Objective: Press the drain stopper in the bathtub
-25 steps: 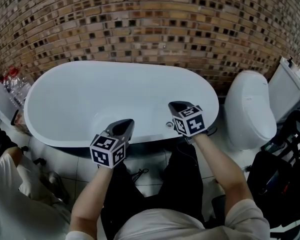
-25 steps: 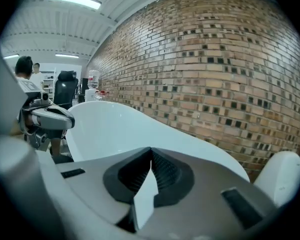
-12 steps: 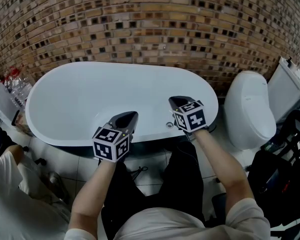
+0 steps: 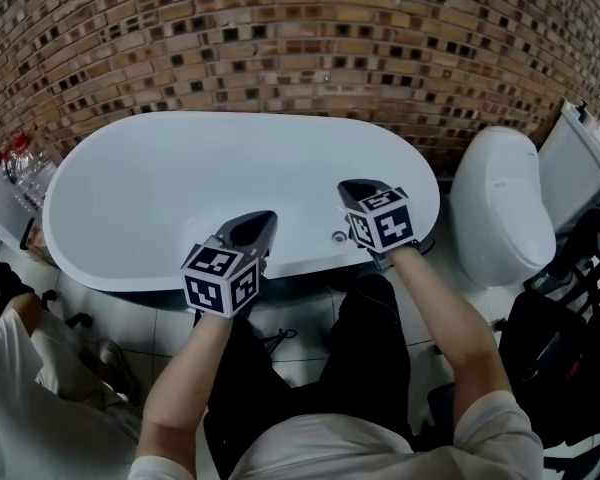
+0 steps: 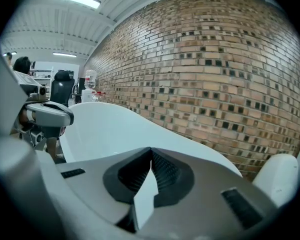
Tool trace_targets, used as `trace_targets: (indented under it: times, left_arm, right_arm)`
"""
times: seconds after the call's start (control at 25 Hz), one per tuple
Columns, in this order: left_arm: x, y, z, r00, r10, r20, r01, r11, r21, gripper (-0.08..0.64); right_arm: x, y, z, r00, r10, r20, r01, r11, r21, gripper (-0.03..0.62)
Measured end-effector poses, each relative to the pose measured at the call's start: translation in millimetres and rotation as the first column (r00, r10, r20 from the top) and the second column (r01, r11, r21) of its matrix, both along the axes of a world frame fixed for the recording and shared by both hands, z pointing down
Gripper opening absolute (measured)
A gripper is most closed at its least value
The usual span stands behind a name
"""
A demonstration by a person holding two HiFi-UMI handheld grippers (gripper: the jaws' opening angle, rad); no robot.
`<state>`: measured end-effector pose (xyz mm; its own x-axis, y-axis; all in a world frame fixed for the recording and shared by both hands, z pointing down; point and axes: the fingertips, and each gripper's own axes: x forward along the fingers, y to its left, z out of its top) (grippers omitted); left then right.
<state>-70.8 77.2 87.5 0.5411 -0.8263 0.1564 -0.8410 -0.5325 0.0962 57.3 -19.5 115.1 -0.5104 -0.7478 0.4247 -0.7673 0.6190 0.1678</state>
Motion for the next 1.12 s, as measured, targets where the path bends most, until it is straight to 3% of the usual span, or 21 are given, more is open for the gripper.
trace_targets:
  times: [0.28,1.12]
  left_arm:
    - [8,-26,9,1.000,0.023,0.003,-0.023,1.000,-0.019,0.009]
    - [28,-121,62,0.995,0.090,0.034,-0.085,0.989,-0.123,0.009]
  right_arm:
    - [-1,-28,9,1.000,0.006,-0.006,-0.006,1.000,-0.015,0.015]
    - [8,-136,98,0.995,0.044,-0.093,-0.059,0.986,-0.158,0.015]
